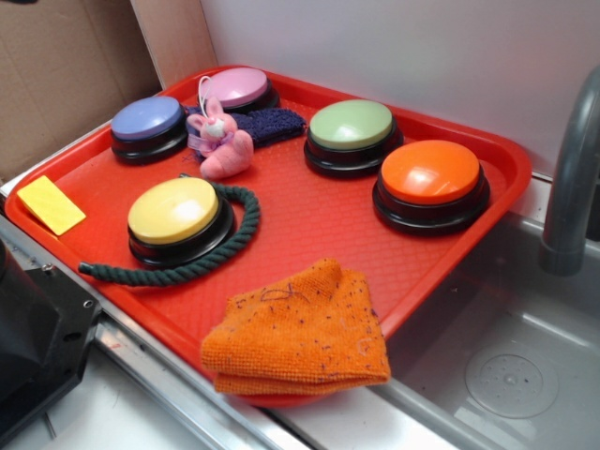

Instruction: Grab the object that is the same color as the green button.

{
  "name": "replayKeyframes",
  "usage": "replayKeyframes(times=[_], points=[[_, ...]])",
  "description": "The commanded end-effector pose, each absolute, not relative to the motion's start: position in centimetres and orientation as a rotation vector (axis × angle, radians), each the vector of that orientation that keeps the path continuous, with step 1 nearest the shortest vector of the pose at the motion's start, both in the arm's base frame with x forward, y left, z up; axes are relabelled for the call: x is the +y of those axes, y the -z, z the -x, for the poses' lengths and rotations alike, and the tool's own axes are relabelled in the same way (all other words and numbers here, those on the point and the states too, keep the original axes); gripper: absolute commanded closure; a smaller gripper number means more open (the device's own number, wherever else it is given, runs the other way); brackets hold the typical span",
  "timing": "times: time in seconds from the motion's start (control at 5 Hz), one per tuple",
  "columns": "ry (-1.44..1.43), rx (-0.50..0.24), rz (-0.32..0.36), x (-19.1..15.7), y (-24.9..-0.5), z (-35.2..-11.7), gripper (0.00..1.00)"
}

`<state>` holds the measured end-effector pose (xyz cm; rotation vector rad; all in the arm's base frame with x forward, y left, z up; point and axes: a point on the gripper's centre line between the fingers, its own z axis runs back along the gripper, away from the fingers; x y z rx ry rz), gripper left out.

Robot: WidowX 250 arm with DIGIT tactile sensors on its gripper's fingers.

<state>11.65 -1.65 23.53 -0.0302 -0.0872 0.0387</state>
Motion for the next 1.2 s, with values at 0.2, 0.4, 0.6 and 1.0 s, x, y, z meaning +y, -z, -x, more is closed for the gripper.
replayKeyframes(times=[0.2,0.4,0.6,1.0], points=[[-0.020,-0.105,0.068,-2.3,-21.3,-11.6,0.00],[-0.023,-0.082,0.072,-3.0,-19.4,-11.7,0.00],[-0.035,-0.035,0.083,-3.2,-16.5,-12.3,0.00],[-0.025,-0.044,0.077,-4.0,-11.6,-12.9,0.00]])
